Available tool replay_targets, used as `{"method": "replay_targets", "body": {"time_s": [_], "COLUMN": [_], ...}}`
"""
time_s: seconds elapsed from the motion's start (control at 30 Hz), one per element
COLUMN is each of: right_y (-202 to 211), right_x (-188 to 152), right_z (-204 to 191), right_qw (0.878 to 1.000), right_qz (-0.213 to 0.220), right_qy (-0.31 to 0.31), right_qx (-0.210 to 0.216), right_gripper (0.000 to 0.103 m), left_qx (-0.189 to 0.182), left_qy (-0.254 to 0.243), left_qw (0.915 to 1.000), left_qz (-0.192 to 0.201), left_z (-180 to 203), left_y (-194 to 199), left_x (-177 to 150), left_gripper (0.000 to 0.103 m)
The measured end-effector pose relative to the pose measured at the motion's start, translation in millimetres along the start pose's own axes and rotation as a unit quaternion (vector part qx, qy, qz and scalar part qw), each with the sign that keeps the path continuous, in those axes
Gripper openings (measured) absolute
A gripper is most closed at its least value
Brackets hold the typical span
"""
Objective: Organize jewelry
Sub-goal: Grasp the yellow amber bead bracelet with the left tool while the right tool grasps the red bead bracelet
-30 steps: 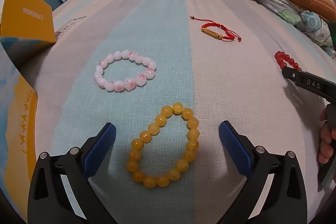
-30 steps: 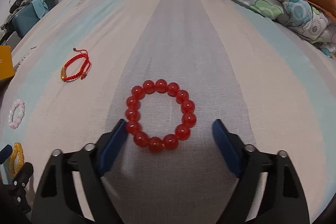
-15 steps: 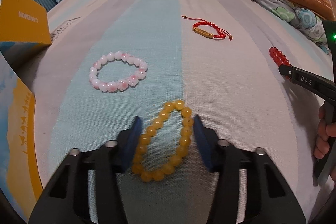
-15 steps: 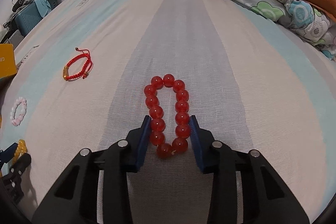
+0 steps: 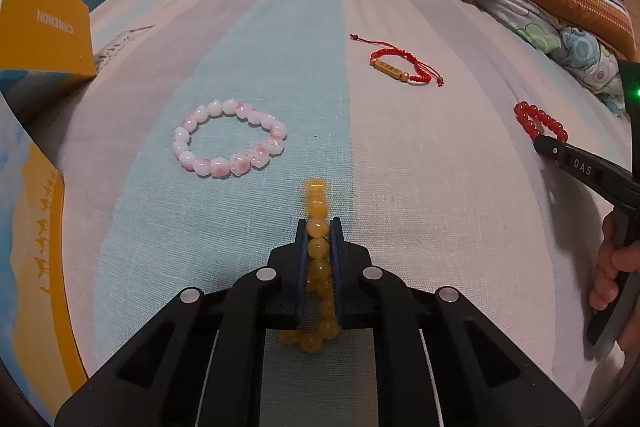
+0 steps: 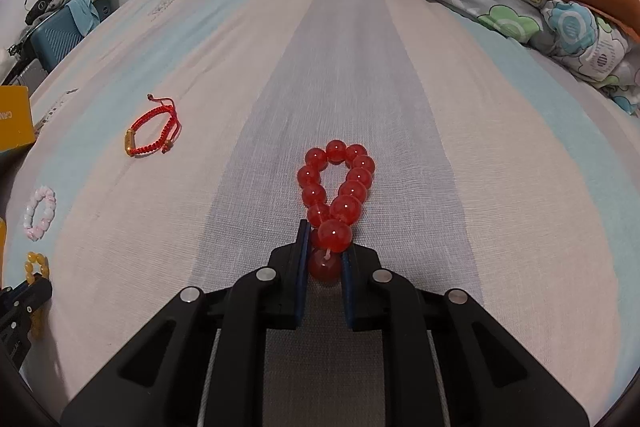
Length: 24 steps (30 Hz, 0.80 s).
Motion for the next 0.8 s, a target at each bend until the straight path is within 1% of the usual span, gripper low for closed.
{"method": "replay_targets", "body": {"time_s": [0.37,0.8], "right_y": [12.3,40.3], "right_x": [2.1,0.1], "right_z": [-2.9,-1.9], "right_qw": [1.0,0.999], "right_qz": [0.012,0.026], "right_qy": [-0.001,-0.018], "right_qx": [0.01,0.023], "right_gripper": [0.013,0.013], "left_qx": [-0.008,0.004], "left_qy": [0.003,-0.017], "left_qw": [0.9999,0.9998], "left_qz": [-0.005,-0.004], "left_z": [-1.2,9.8], "left_y": [6.2,20.6], "left_x": [1.9,-0.3], "left_gripper": [0.009,0.009]}}
Point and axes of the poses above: each gripper's, at about its wrist camera, not at the fingertips, and y roughly against the way its jaws point, z to its right, x to its top, the point moved 6 cm from there along -y, roughly the way its jaws point, and after that the axes turned 3 degrees about -z, right-handed, at the moved point
